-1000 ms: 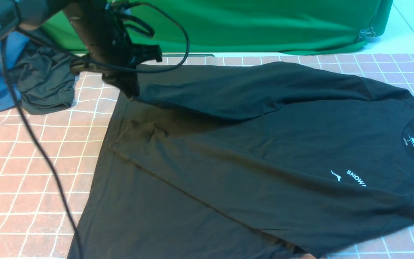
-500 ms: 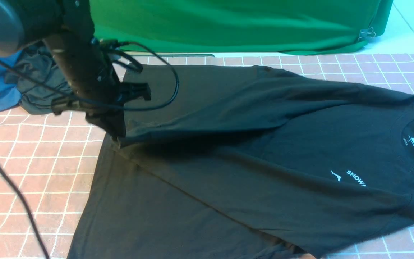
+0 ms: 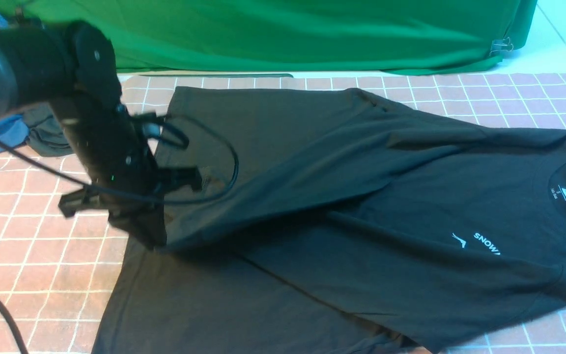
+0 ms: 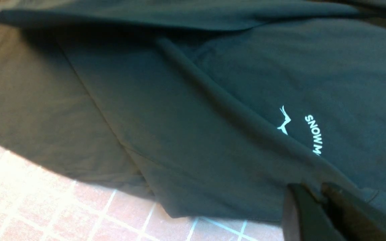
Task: Fold a long-sleeved shirt over a pink coffee tablecloth.
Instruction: 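Fold the left side of the dark shirt inward over its body with the left gripper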
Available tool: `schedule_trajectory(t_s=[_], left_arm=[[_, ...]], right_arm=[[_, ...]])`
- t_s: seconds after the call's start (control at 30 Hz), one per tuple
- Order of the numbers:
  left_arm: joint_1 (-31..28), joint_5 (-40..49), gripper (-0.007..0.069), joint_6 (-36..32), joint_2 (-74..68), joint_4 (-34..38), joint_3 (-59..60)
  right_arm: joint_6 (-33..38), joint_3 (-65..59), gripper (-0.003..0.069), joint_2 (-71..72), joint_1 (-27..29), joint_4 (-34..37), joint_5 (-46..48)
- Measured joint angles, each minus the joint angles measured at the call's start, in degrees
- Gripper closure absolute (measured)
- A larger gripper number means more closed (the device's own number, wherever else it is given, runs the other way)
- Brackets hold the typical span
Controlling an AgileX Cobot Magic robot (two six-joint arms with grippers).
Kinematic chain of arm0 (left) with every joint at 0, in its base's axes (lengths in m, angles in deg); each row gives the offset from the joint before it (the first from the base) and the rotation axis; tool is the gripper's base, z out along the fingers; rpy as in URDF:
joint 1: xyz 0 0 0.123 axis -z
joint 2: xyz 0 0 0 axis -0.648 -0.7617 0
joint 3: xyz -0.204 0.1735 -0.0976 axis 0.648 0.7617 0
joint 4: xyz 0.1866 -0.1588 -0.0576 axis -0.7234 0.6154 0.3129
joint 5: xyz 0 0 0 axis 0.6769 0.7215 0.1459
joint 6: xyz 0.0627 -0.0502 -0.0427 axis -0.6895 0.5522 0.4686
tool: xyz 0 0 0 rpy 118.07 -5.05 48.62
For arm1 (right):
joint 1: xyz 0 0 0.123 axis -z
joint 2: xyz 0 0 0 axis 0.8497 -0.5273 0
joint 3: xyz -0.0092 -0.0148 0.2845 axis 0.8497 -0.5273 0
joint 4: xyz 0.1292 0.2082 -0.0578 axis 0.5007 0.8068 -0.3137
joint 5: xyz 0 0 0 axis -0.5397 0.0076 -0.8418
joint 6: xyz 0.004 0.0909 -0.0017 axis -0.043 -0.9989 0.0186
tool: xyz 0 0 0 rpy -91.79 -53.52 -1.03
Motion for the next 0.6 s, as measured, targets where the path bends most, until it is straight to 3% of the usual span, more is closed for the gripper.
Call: schedule_trajectory(t_s=[0.23,0.37,0.53,0.6], left_arm=[[0.0,-2.3,0.0569,0.0,0.1,-1.5,0.7],[0.0,-3.3,0.0473,0.0,0.1,-1.7,0.7],[0.0,-3.9,0.026,0.3,0.1,-5.3,-0.3],[0.0,-3.3,0.0221,1.0,0.1,-6.7,-1.5]], right_arm=[[0.0,0.0,0.0547,0.0,0.0,0.0,0.1],[0.0,0.0,0.0542,0.0,0.0,0.0,0.1],[0.0,0.0,0.0536,0.0,0.0,-0.1,0.1],[0.0,0.0,0.0536,0.0,0.0,-0.3,0.1]])
